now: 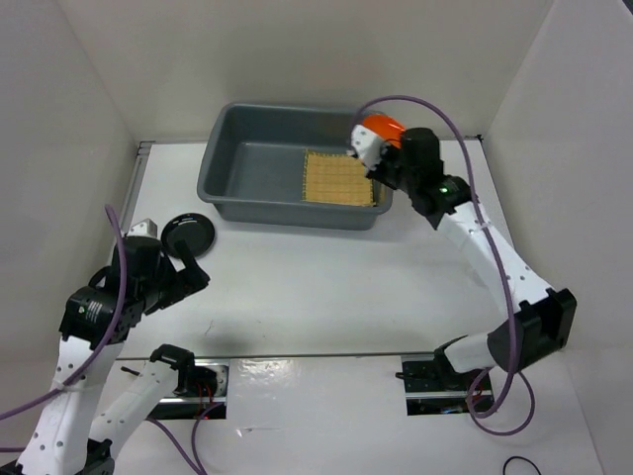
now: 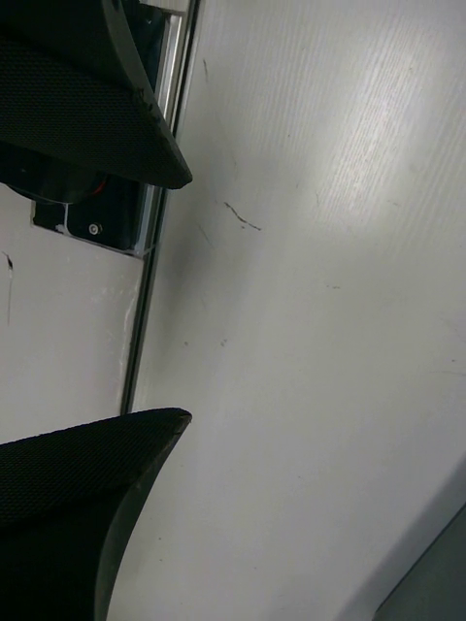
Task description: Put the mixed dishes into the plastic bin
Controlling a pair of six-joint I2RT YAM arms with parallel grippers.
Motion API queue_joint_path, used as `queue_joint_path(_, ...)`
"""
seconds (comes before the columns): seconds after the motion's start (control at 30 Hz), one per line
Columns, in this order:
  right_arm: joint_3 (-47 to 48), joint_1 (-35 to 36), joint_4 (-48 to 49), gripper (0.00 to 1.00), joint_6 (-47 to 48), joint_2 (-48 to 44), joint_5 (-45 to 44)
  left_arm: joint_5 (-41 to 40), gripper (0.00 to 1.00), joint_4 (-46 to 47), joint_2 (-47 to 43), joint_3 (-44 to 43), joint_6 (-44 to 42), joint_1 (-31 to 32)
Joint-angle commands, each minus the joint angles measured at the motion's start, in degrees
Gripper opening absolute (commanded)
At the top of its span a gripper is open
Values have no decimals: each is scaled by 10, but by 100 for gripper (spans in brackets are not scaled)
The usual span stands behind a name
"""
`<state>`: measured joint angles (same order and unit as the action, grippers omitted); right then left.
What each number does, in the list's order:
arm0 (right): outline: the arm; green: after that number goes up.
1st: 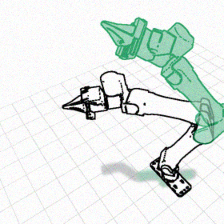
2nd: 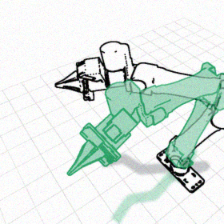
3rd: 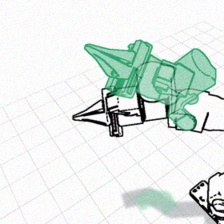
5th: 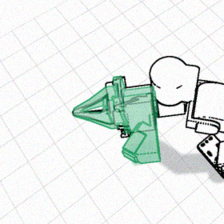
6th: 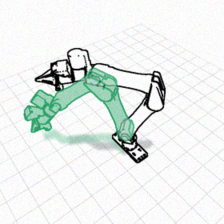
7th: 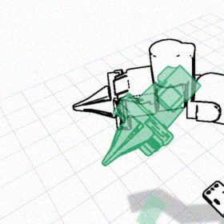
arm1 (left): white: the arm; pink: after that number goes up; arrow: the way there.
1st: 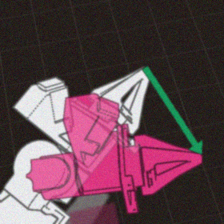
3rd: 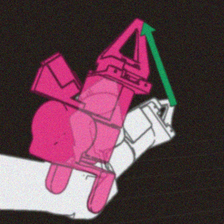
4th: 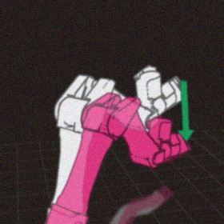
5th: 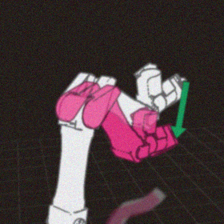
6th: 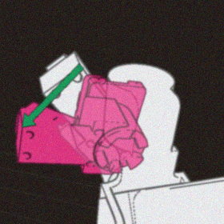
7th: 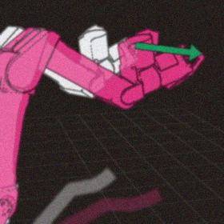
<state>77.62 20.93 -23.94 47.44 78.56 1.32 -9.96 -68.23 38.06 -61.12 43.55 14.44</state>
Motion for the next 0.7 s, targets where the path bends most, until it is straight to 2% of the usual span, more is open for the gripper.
queue_joint_path(0.0,83,73,-7,0,-34,81,-11,-35,100,3,22,-45,-20,-3)
queue_joint_path(0.17,208,94,-23,0,-46,230,-11,-83,100,-33,68,-114,-39,-3)
queue_joint_path(0.33,330,89,-53,0,-52,397,-26,-82,100,-50,104,-148,-51,-3)
queue_joint_path(0.67,376,89,-41,0,-24,538,-71,-118,100,-62,124,-181,-25,-3)
